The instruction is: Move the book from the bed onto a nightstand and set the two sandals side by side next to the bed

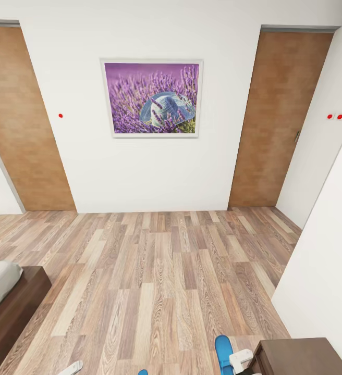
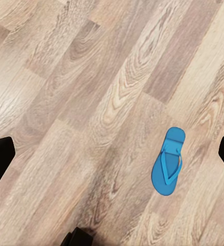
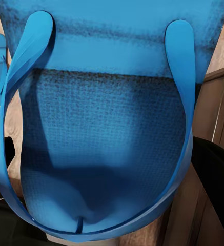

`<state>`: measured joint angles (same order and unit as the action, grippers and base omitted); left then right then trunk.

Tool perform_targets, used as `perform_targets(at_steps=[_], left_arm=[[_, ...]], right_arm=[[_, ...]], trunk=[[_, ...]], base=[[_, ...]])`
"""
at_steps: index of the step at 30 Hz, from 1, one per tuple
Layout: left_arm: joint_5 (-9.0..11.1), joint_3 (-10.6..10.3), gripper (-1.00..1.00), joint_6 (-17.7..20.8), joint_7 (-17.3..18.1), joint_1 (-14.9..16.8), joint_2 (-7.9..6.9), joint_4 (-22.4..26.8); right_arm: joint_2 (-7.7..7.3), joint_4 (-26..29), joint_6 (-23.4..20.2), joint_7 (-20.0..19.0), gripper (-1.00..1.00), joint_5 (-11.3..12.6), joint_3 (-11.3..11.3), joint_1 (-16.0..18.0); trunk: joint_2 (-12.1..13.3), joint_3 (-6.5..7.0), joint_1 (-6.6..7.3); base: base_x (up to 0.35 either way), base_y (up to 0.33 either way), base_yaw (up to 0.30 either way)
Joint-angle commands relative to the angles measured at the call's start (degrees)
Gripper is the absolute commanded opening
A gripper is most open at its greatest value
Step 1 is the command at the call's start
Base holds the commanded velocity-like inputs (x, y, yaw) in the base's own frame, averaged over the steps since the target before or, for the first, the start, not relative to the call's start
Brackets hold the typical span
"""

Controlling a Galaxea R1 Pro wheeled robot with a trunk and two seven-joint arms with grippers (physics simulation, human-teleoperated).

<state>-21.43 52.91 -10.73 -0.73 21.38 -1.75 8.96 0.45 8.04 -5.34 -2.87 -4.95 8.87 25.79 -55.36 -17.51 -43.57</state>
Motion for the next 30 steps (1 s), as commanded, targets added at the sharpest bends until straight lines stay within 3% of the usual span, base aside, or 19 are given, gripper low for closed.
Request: perform_targets(at_steps=[1,15,30], left_arm=[[-0.61,0.44,1.00,-0.26,-0.07,0.06,-0.02,-0.09],[-0.63,0.44,1.00,-0.26,-0.15,0.06,-0.07,-0.09],[-0.63,0.44,1.00,-0.26,-0.15,0.06,-0.04,-0.09]], right_arm=[[-0.01,0.13,-0.37,-0.11,-1.00,-0.50,0.10,0.02],[-0.01,0.13,-0.37,-0.11,-1.00,-0.50,0.10,0.02],[-0.01,0.13,-0.37,-0.11,-1.00,-0.50,0.10,-0.01]], trunk=[[-0.05,-0.07,0.00],[-0.05,-0.07,0.00],[-0.05,-0.07,0.00]], base=[[0.003,0.000,-0.003],[0.146,-0.024,-0.001],[0.043,-0.008,0.000]])
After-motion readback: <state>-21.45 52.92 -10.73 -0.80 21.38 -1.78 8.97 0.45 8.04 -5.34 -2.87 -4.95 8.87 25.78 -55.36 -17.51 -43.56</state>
